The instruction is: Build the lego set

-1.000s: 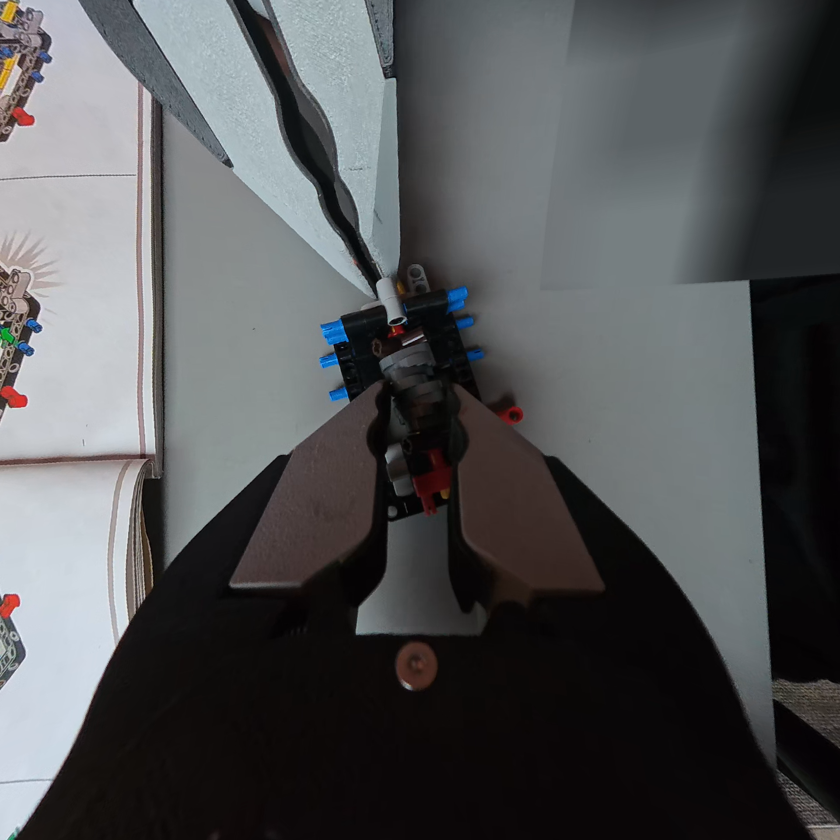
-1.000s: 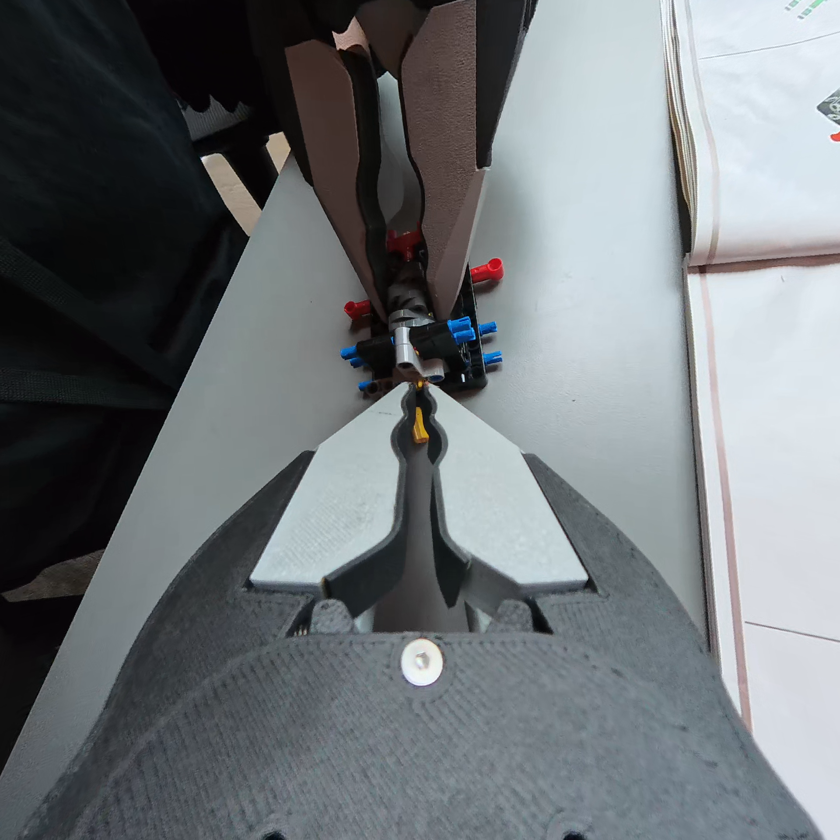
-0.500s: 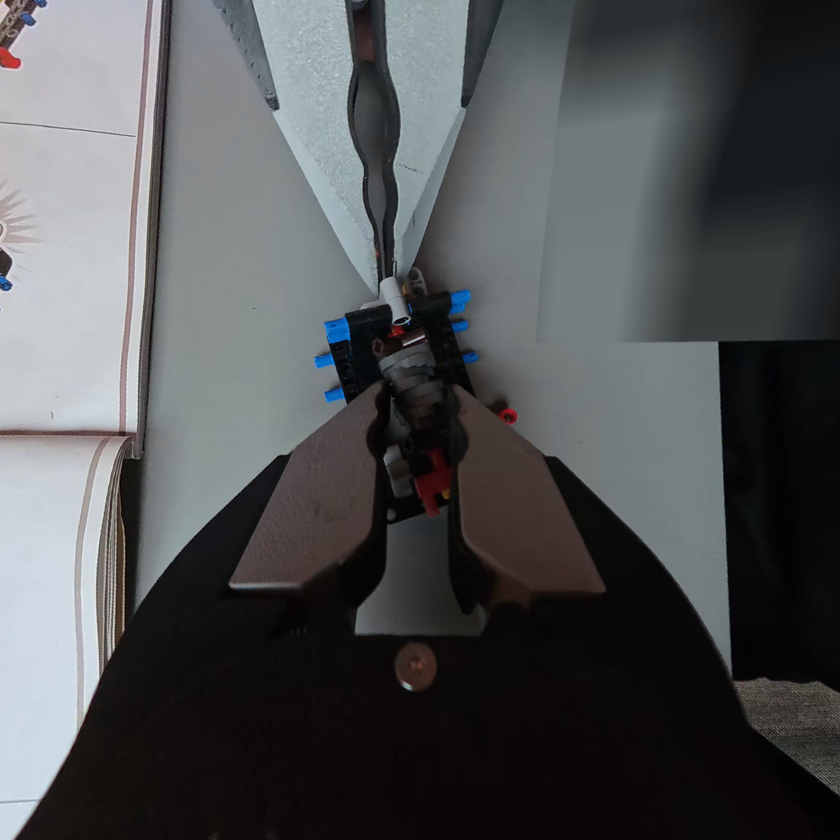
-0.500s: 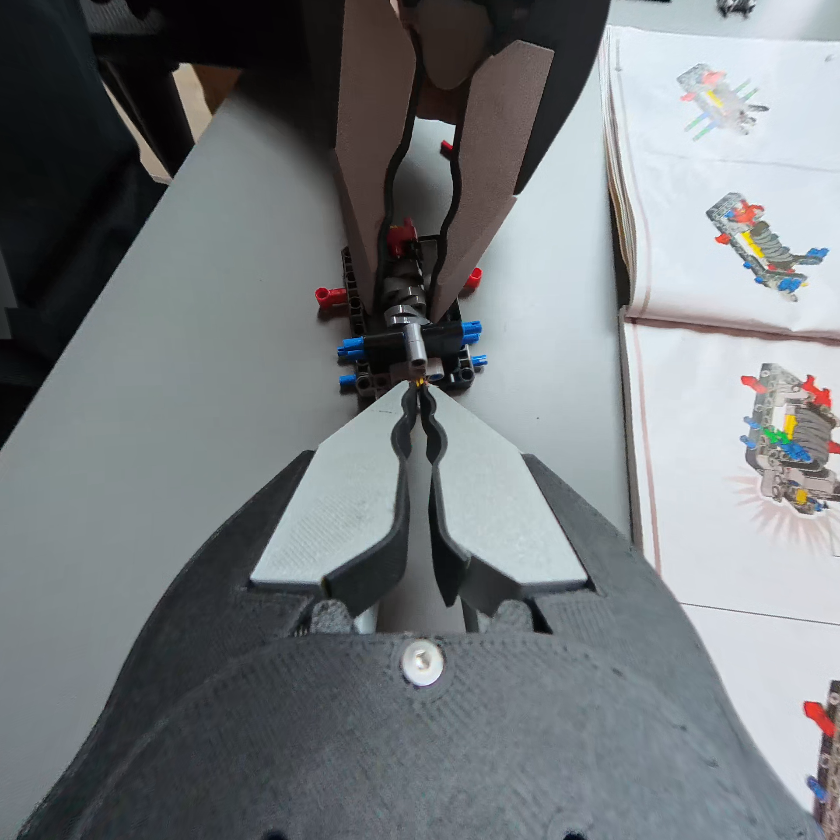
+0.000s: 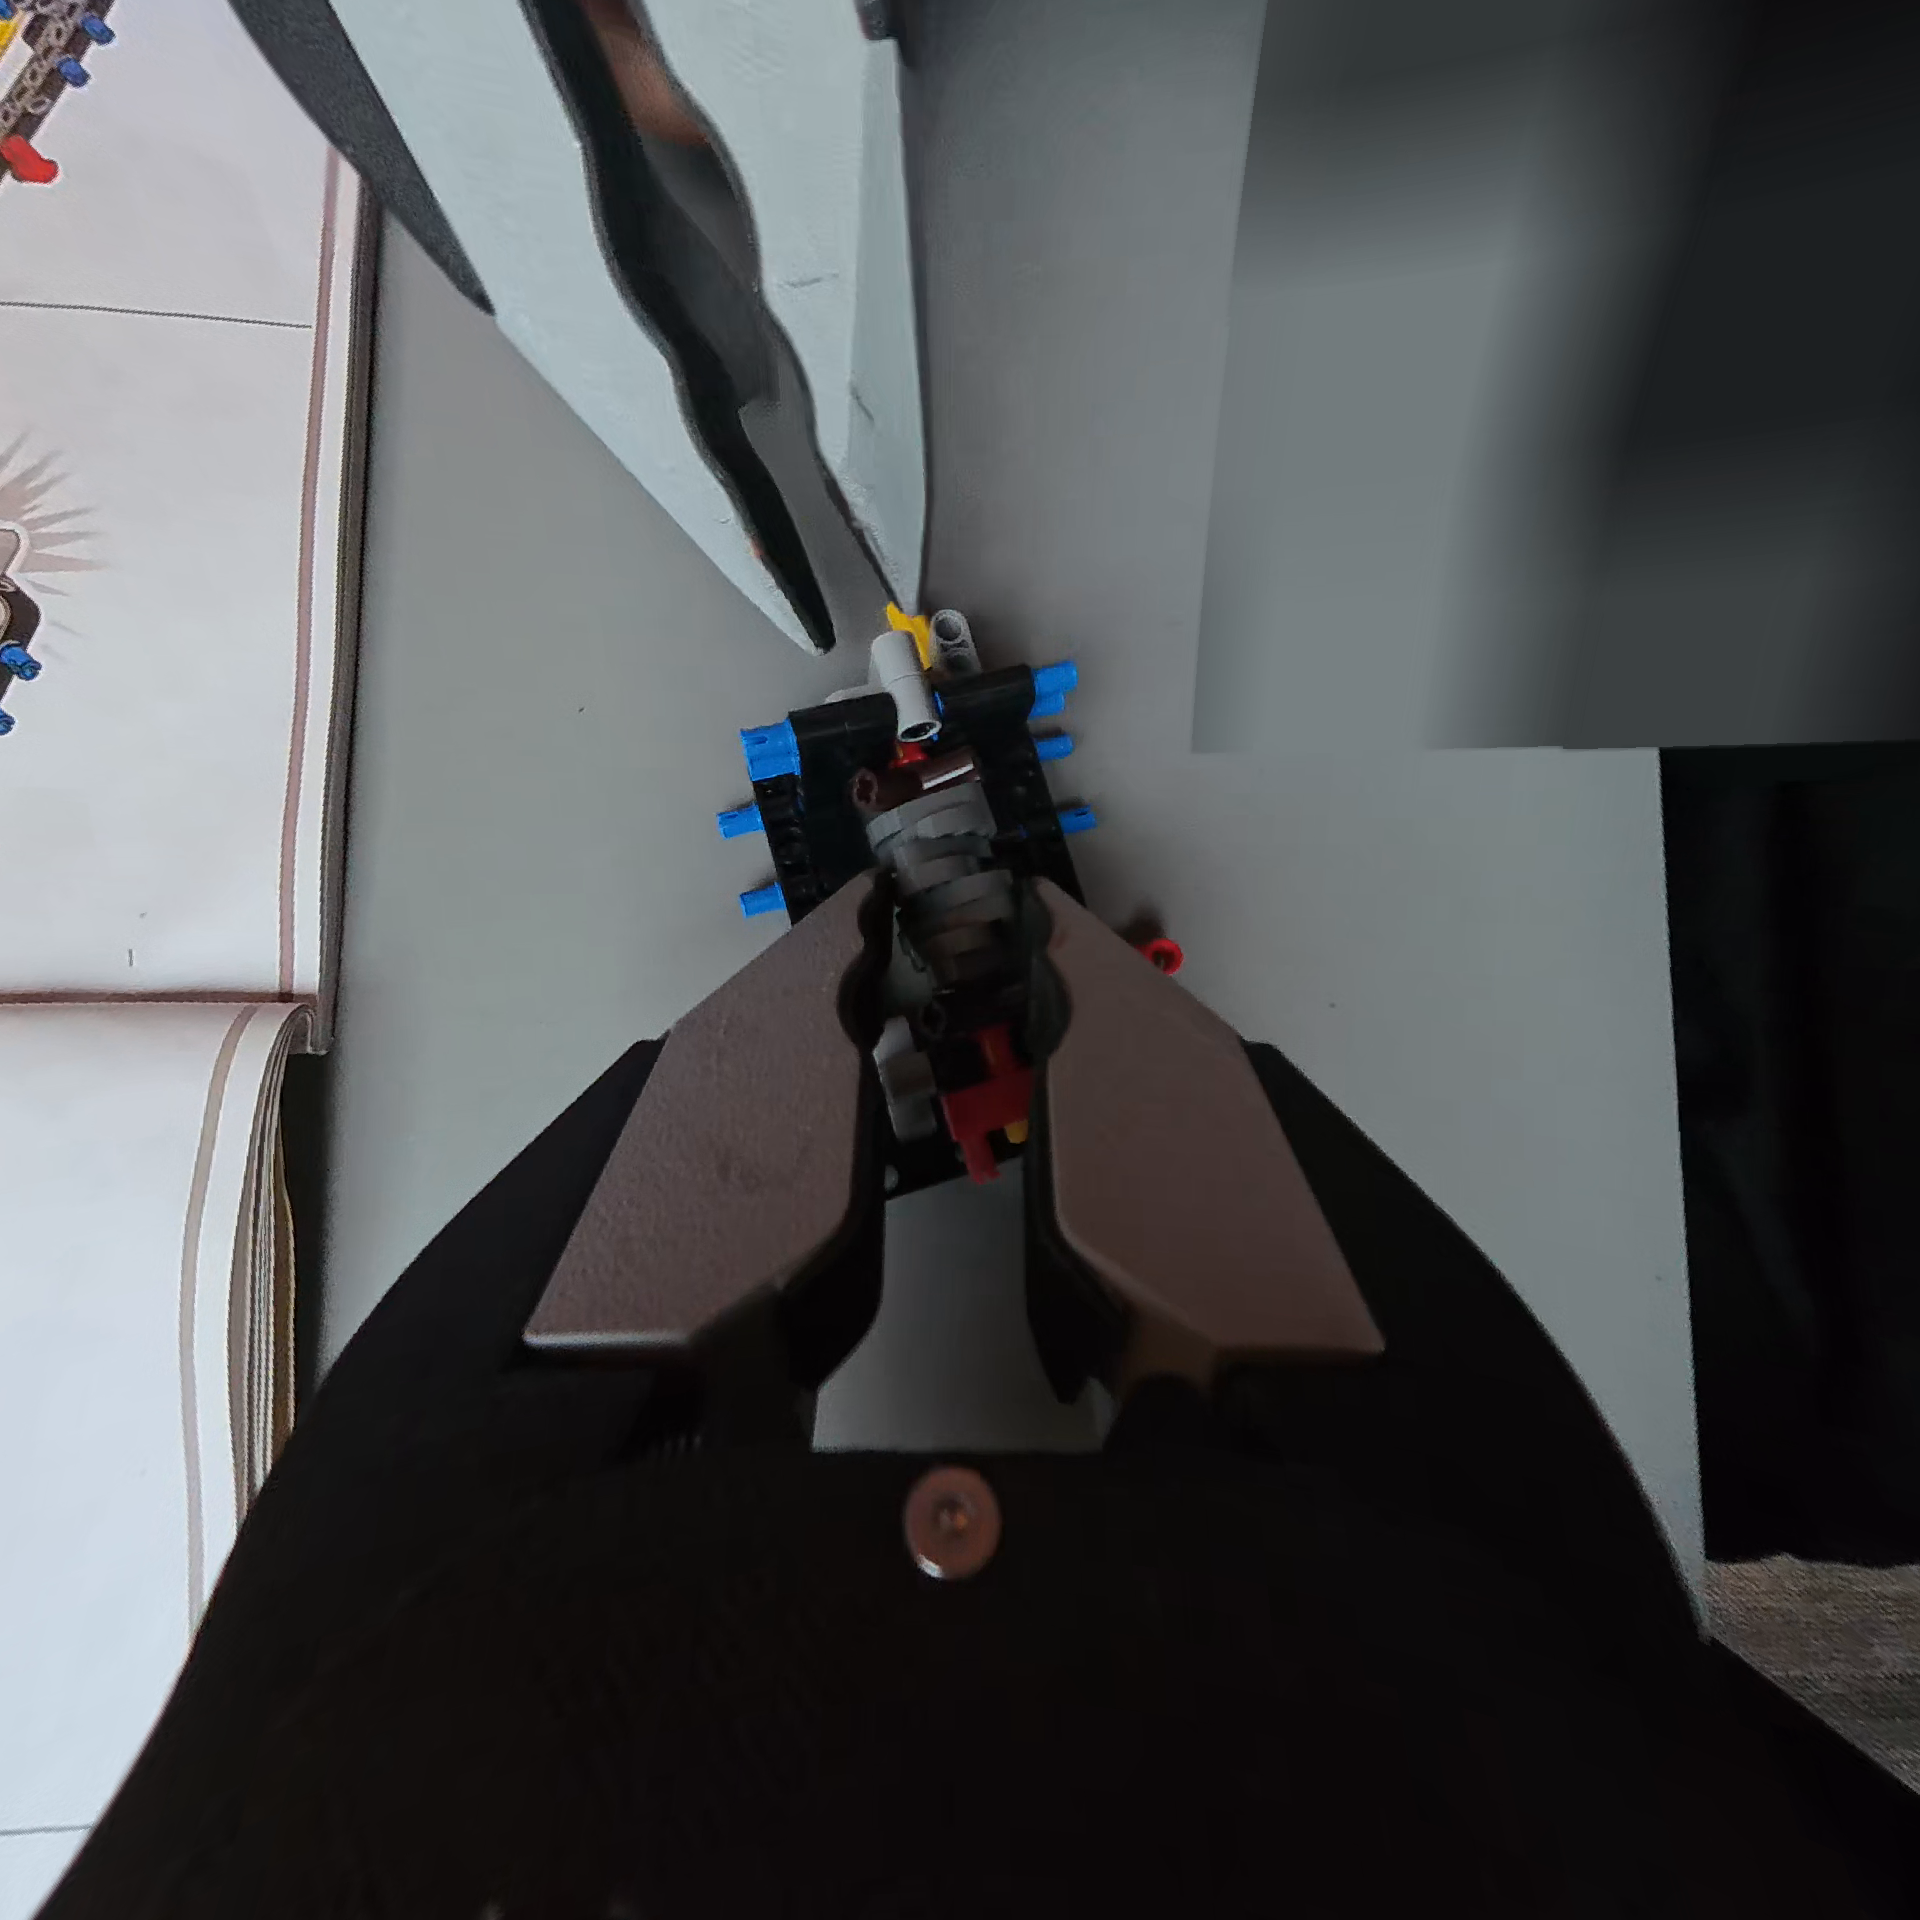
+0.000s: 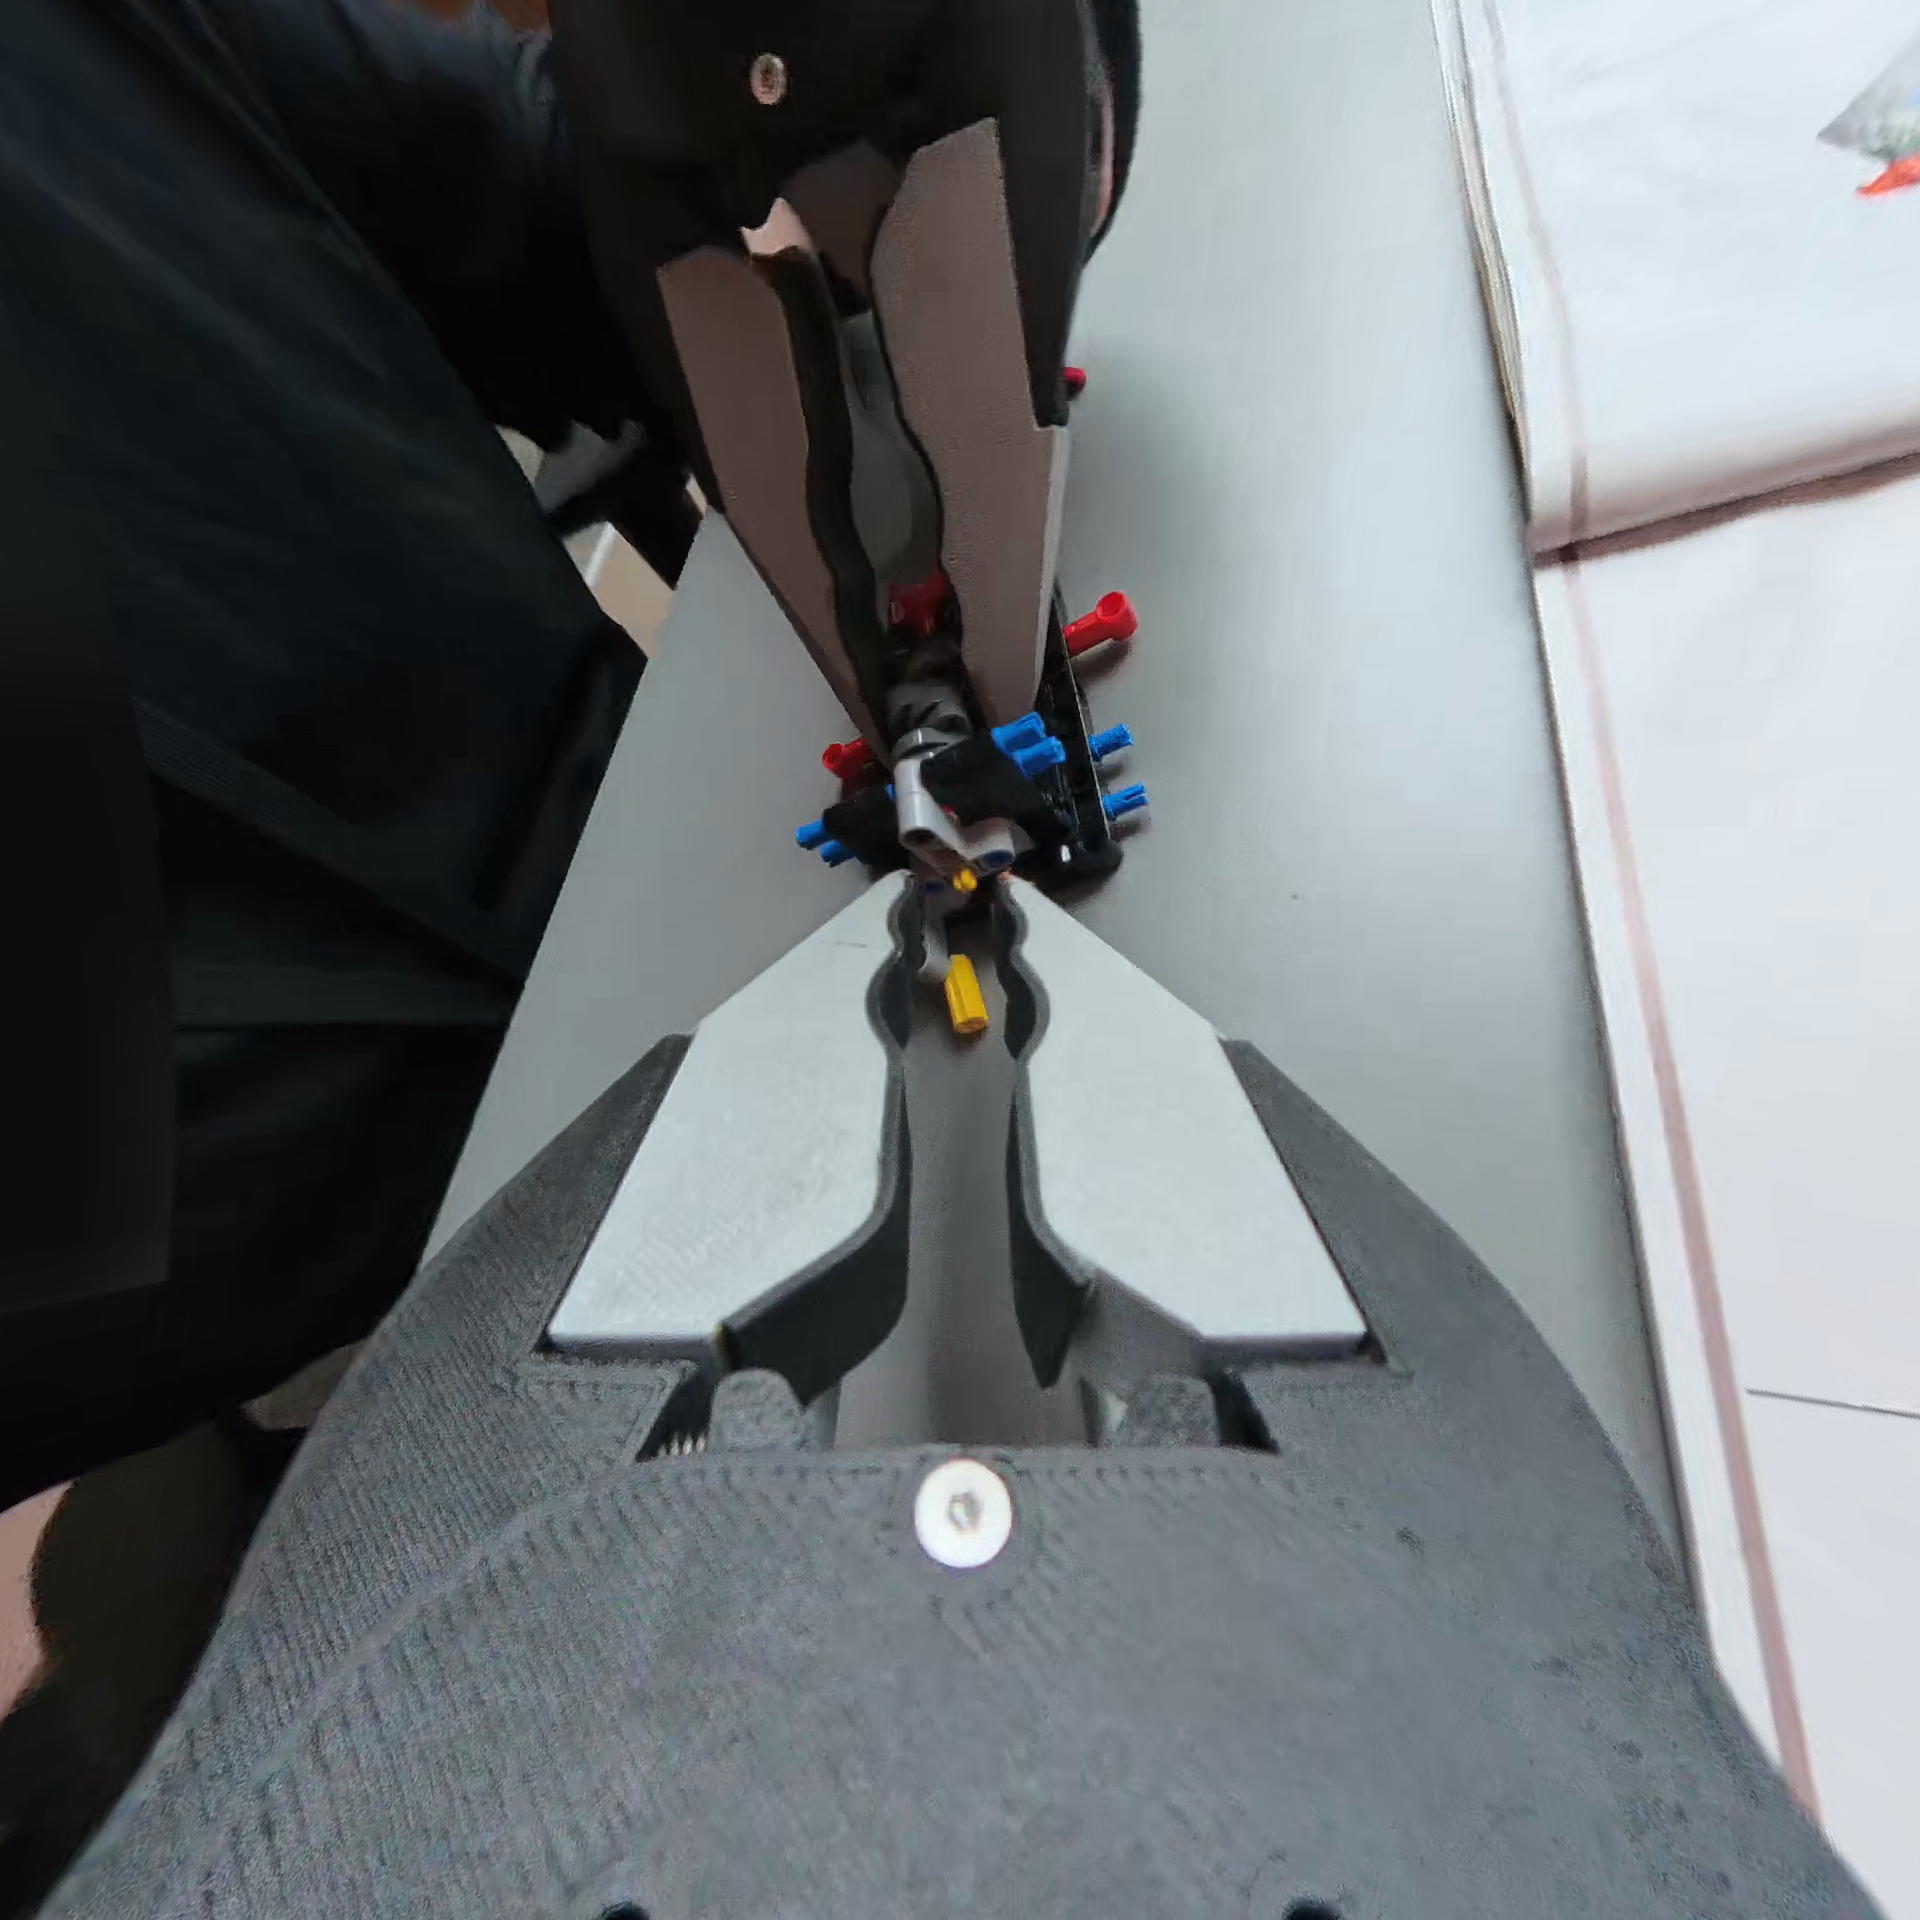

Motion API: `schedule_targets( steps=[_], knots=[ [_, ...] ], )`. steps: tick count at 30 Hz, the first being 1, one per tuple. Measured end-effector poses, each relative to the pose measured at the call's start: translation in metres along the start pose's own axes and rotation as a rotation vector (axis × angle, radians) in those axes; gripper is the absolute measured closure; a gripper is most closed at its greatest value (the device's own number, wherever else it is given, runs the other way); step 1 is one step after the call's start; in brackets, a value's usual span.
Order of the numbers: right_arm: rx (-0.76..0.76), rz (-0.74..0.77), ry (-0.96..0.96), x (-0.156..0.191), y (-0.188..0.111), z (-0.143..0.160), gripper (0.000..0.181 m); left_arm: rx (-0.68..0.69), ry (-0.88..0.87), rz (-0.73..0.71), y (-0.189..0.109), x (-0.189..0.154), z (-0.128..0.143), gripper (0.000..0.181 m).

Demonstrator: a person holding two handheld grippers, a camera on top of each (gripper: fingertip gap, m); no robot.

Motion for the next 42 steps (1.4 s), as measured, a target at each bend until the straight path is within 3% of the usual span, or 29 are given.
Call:
schedule_targets(
  steps=[7,28,32,35,38,40,42],
  knots=[
    [0.11,-0.017,-0.013,-0.001,0.011,0.005,0.181,0.014,0.054,-0.049,0.001,-0.001,-0.001,0.16],
    [0.075,-0.136,0.103,0.002,0.007,0.005,0.181,0.12,0.29,-0.263,0.002,-0.009,-0.006,0.161],
    [0.082,-0.123,0.127,-0.001,0.008,0.006,0.181,0.072,0.2,-0.211,0.002,-0.006,-0.005,0.16],
    [0.099,-0.101,0.111,-0.001,0.01,0.008,0.181,-0.041,0.066,-0.136,-0.01,-0.004,-0.008,0.139],
    [0.106,-0.096,0.11,-0.001,0.01,0.008,0.181,-0.1,0.012,-0.079,-0.034,-0.011,-0.003,0.154],
    [0.104,-0.097,0.11,-0.001,0.01,0.009,0.181,-0.066,-0.021,-0.066,-0.044,-0.015,0.01,0.177],
    [0.102,-0.098,0.104,0.0,0.01,0.009,0.181,-0.037,-0.06,-0.078,-0.044,-0.016,0.021,0.177]
  ],
)
Point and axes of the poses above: each gripper's, where its closed fingertips meet, y out along the fingers, z out of its underside, x = y × z across the jaws, the point moved 5 cm from there along -y, back along the fingers, and after that the axes turned 5 degrees about z, right-handed, at the moved point
